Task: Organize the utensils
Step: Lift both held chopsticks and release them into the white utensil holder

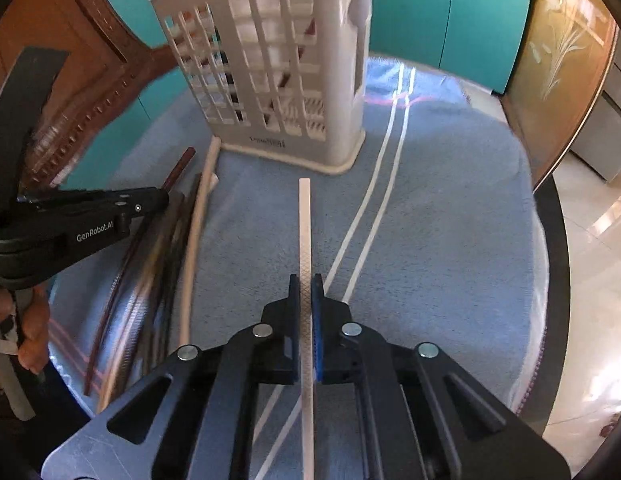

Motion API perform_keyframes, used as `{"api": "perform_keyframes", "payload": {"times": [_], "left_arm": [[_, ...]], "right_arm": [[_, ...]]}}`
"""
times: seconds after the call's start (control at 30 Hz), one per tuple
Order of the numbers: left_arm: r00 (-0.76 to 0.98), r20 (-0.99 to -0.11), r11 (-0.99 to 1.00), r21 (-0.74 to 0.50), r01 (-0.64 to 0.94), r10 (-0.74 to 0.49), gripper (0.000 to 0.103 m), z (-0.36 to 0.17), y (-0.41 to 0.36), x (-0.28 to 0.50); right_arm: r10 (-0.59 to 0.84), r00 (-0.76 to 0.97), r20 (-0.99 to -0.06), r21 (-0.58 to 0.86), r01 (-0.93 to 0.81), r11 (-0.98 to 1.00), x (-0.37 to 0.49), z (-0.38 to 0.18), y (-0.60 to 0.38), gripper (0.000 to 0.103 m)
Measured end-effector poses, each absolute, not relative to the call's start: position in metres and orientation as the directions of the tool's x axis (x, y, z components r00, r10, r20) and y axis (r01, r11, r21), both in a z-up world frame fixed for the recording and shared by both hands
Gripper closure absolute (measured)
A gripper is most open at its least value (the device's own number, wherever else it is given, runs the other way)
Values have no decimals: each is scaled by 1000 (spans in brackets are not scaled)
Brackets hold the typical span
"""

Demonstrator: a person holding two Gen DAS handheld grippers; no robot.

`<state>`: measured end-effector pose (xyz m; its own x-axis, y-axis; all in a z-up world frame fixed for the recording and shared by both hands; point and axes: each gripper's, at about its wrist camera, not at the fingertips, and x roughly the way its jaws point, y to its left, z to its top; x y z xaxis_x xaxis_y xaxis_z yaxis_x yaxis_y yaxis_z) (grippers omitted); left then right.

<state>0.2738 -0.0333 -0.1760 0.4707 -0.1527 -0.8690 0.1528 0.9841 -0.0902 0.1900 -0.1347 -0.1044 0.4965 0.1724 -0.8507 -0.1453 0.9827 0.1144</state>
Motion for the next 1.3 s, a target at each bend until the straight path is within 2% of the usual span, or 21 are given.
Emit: {"api": "perform_keyframes", "payload": {"times": [0.37,0.6,0.9,1.07,1.17,1.3], "left_arm": [[693,-695,978,-82,192,-194,96,-66,-20,206],[776,-592,974,-83,213,-220,96,-9,-8,172],[853,-456,964,-52,259,-254,96,103,-9,188],[886,-362,957,-122,262,-289,96,155,-8,215],[905,-317,957,-150,249,-285,96,161,-17,237],[910,-338,969,-129,210,-242,96,131,-37,268]], "right_arm": [[211,663,-718,161,-138,977,139,-11,-166,97],[244,757,-606,192,-158,969,120,55,-178,97],[243,849,-470,157,-191,969,143,146,-182,97],[220,876,-429,130,-181,975,160,185,-179,97],[204,881,-427,122,-168,978,169,190,-174,97],[189,887,-422,119,-153,981,178,187,-170,97]]}}
